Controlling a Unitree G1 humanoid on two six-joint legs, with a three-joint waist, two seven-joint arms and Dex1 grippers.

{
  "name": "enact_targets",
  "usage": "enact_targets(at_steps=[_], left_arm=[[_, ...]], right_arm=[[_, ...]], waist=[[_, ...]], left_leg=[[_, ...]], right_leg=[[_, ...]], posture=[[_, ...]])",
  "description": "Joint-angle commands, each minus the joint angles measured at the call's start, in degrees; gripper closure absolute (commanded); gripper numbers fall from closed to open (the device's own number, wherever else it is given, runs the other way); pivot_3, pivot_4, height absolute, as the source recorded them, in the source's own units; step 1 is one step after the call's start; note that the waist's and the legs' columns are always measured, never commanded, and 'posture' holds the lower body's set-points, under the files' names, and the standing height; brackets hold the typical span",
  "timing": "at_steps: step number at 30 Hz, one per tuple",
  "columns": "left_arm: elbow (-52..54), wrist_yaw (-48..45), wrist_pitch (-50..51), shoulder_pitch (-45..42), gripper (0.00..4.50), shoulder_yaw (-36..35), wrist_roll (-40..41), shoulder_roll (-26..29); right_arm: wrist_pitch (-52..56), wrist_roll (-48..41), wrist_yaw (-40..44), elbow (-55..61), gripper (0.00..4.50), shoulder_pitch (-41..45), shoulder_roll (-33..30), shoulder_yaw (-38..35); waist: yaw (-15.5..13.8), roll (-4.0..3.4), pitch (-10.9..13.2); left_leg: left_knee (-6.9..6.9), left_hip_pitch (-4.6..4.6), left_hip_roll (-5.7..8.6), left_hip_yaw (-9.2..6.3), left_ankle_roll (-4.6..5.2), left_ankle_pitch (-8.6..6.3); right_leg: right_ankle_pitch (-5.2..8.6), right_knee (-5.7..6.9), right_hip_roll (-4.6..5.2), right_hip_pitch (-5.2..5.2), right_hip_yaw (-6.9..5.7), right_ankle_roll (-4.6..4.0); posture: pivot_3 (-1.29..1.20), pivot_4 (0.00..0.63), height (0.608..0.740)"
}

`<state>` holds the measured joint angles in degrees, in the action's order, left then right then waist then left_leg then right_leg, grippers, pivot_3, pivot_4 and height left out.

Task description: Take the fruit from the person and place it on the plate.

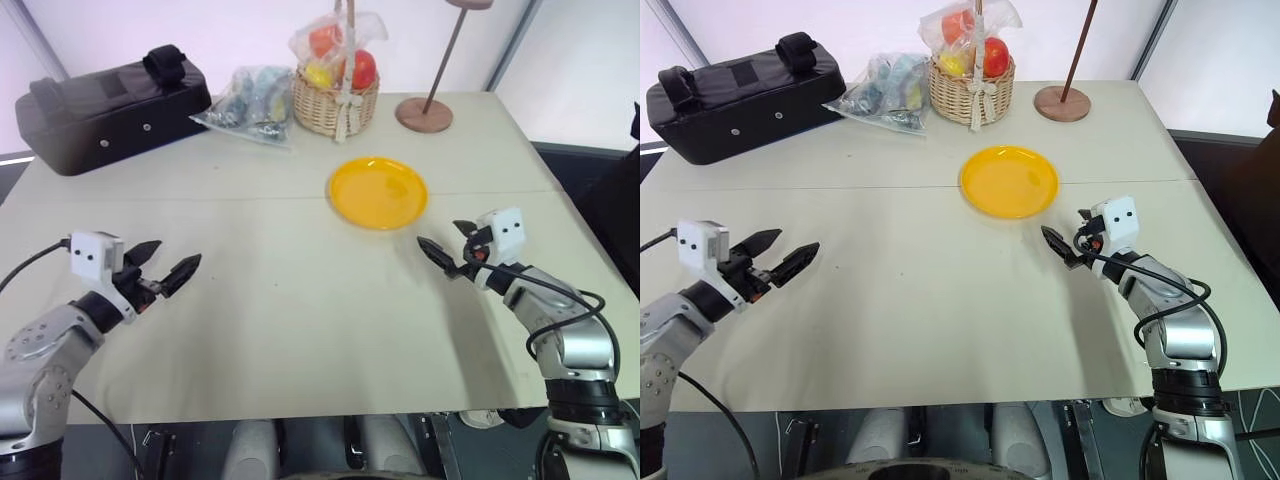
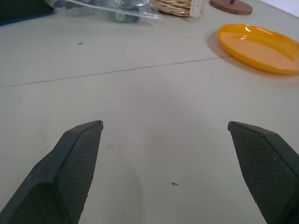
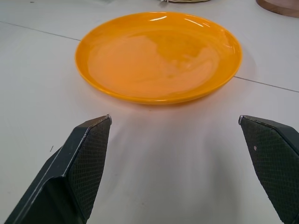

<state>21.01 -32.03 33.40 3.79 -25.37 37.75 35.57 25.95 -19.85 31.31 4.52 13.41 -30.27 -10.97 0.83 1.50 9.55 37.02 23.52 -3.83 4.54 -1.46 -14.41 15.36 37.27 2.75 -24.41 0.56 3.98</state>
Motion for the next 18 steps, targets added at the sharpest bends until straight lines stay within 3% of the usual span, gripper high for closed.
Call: enact_targets(at_steps=[1,18], left_arm=[[2.27,0.23,-0.48,-0.03,0.00,0.05,-0.07,0.07],[0.82,1.45,-2.54,-1.57,0.00,0.03,-1.78,-0.98]], right_arm=[[-0.98,-0.24,-0.34,1.93,0.03,0.37,0.16,-0.79],[-1.32,0.06,-1.05,1.85,0.03,0.61,1.07,-0.13]], waist=[[0.00,0.00,0.00],[-0.01,0.00,0.00]], left_leg=[[0.00,0.00,0.00,0.00,0.00,0.00],[0.01,0.00,0.00,0.00,0.00,0.00]], right_leg=[[0.00,0.00,0.00,0.00,0.00,0.00],[0.00,0.00,0.00,0.00,0.00,0.00]], posture=[[0.00,0.150,0.740],[0.00,0.150,0.740]])
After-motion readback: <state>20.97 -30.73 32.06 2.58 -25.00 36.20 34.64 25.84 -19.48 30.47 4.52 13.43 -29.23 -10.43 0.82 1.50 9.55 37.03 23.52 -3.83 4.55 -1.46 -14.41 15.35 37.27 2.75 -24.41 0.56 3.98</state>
